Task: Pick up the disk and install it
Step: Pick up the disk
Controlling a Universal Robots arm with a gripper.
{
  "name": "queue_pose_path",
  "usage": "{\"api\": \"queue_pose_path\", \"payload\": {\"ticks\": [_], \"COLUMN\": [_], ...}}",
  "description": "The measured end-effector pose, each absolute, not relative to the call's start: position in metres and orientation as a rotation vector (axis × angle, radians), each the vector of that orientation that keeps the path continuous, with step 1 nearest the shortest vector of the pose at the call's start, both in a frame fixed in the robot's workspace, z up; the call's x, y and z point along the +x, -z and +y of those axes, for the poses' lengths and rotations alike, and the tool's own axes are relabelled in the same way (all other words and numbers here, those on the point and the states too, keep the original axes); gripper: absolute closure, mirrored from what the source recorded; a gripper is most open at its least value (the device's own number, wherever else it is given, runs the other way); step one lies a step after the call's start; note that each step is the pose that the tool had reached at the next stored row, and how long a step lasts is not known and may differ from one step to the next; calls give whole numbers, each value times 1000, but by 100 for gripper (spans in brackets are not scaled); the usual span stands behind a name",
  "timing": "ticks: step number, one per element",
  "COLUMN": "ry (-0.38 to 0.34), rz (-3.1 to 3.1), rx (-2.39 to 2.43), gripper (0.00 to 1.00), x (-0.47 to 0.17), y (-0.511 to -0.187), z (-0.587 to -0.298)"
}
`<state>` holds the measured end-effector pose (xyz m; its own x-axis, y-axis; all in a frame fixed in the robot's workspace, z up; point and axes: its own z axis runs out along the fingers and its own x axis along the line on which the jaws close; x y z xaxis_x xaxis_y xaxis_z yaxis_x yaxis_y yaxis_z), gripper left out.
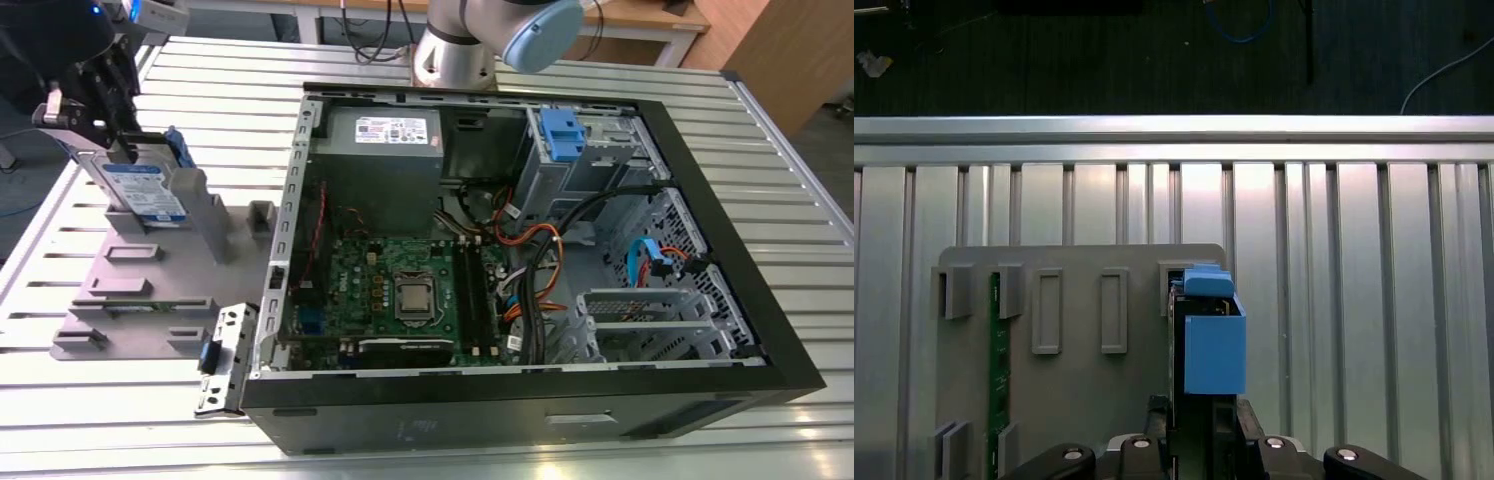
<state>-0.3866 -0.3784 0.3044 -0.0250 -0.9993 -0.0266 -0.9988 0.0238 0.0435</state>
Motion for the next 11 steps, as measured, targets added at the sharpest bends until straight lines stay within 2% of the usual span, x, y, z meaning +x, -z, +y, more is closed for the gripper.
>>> {"api": "queue_pose_path", "payload": {"ticks": [11], "ry": [78], "rz": [-2239], "rx": [2185], "gripper": [65], "x": [-387], "y": [-308], "z": [-378]}}
